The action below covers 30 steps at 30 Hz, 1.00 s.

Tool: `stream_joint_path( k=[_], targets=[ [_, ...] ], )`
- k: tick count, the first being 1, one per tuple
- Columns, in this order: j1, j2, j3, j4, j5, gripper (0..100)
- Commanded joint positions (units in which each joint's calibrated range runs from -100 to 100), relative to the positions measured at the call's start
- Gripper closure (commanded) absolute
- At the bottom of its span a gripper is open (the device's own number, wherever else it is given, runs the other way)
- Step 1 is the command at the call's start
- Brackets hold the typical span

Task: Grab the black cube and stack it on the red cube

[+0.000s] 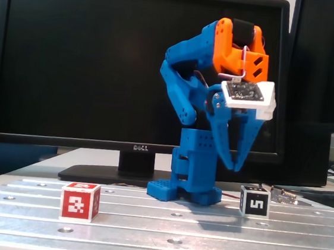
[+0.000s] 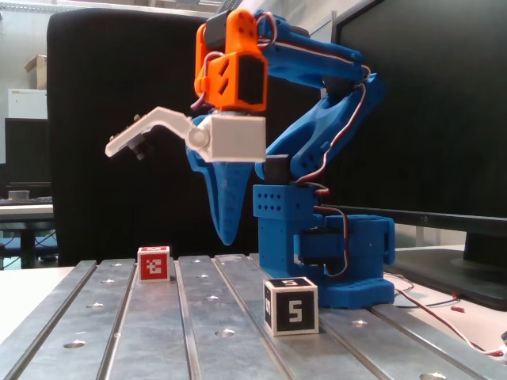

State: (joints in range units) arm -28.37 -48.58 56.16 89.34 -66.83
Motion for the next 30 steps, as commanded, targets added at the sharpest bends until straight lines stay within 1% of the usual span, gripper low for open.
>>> stream_joint_path(
  k=[1, 11, 15, 24, 30],
  targets=[
    [-2.8, 0.1, -2.6, 0.8, -2.2, 99],
    [-15.2, 0.1, -1.0, 1.3, -12.3, 99],
    [-19.4, 0.1, -0.3, 1.3, -15.4, 99],
    [-25.6, 0.1, 1.5, 1.1, -18.5, 99],
    [-25.3, 0.1, 1.6, 0.5, -19.0, 99]
  ],
)
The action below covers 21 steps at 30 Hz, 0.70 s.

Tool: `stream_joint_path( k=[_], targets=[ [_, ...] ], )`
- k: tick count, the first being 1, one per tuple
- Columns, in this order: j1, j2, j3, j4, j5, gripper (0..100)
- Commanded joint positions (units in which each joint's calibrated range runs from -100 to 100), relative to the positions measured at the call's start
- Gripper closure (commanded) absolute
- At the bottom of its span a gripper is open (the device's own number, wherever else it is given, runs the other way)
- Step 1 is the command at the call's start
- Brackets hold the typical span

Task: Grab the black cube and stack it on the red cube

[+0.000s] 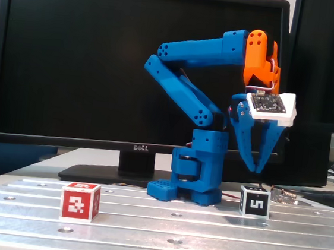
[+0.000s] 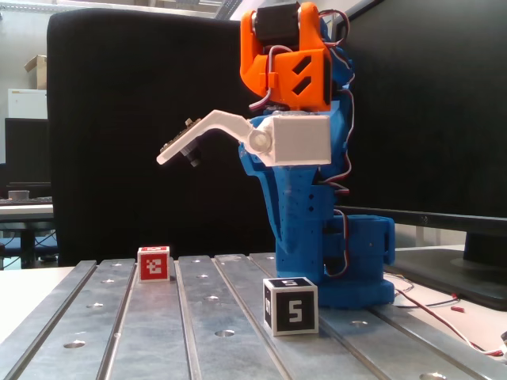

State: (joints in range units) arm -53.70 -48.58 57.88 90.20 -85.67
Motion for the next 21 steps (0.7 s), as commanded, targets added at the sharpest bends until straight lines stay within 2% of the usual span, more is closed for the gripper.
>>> stream_joint_path(
  k=[1, 11, 21],
  targets=[
    [0.0, 0.2, -0.1, -0.5, -0.2, 99],
    [-0.2, 0.3, 3.6, -4.9, -0.3, 99],
    [-0.2, 5.0, 0.0, -4.3, -0.4, 99]
  ],
)
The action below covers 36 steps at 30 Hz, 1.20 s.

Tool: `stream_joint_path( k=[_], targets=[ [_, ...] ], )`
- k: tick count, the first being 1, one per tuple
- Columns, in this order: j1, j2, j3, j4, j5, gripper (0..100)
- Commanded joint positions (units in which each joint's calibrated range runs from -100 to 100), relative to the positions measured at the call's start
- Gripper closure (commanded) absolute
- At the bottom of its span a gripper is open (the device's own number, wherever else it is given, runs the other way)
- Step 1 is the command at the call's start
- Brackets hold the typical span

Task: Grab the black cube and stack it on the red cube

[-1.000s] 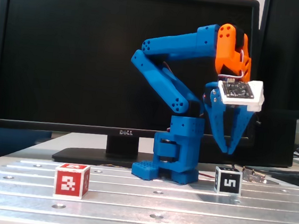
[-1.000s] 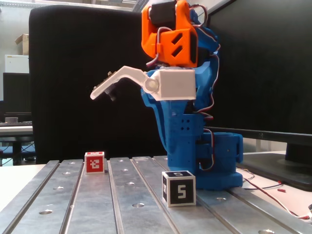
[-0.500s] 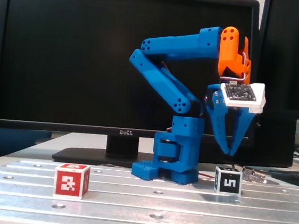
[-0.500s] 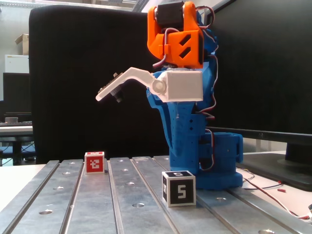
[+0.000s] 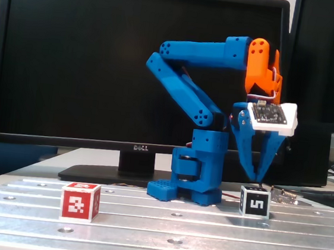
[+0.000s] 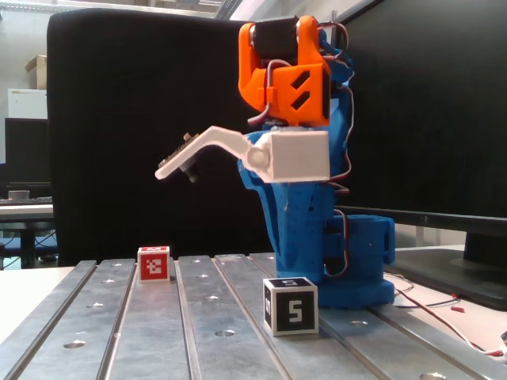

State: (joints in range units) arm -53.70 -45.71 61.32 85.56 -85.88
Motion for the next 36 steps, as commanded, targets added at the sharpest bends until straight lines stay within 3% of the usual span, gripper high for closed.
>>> stream_joint_path(
  k=[1, 17, 30, 36],
  targets=[
    [-0.4, 3.3, -4.7, 0.5, -0.3, 99],
    [-1.6, 7.4, -7.8, 0.6, -1.1, 98],
    [-1.8, 7.4, -7.8, -1.1, -1.0, 78],
    [-2.9, 7.4, -7.5, -2.3, -1.8, 75]
  ],
)
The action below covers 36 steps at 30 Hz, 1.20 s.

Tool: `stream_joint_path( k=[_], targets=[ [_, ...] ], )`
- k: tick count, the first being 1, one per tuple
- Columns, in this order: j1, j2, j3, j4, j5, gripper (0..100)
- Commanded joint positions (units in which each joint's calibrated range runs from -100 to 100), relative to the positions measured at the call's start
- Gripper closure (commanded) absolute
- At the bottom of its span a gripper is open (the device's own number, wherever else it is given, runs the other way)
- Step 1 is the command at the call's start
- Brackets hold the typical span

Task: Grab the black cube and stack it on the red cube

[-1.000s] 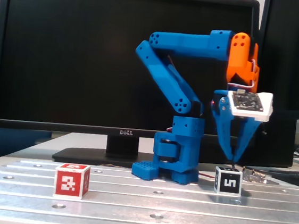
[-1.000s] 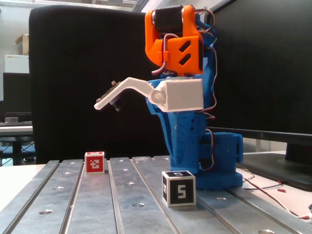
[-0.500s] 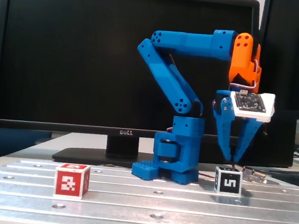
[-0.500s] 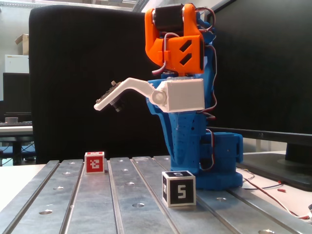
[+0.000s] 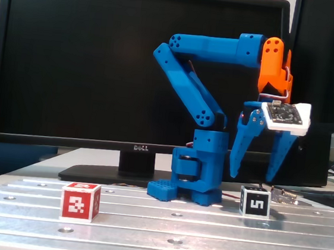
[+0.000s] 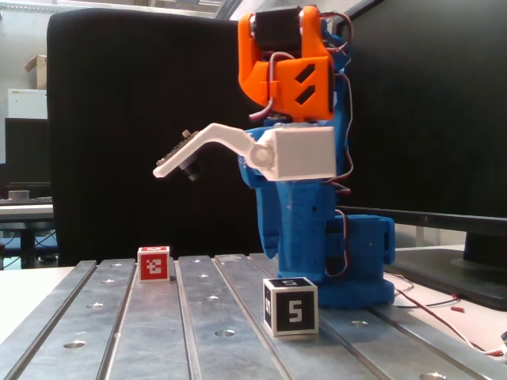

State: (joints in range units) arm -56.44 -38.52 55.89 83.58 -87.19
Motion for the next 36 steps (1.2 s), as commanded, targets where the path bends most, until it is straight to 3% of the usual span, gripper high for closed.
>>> stream_joint_path(
  k=[1, 36],
  targets=[
    [-0.2, 0.3, -2.1, -0.3, -0.9, 74],
    [-1.9, 0.3, 6.2, -7.4, -2.8, 75]
  ],
)
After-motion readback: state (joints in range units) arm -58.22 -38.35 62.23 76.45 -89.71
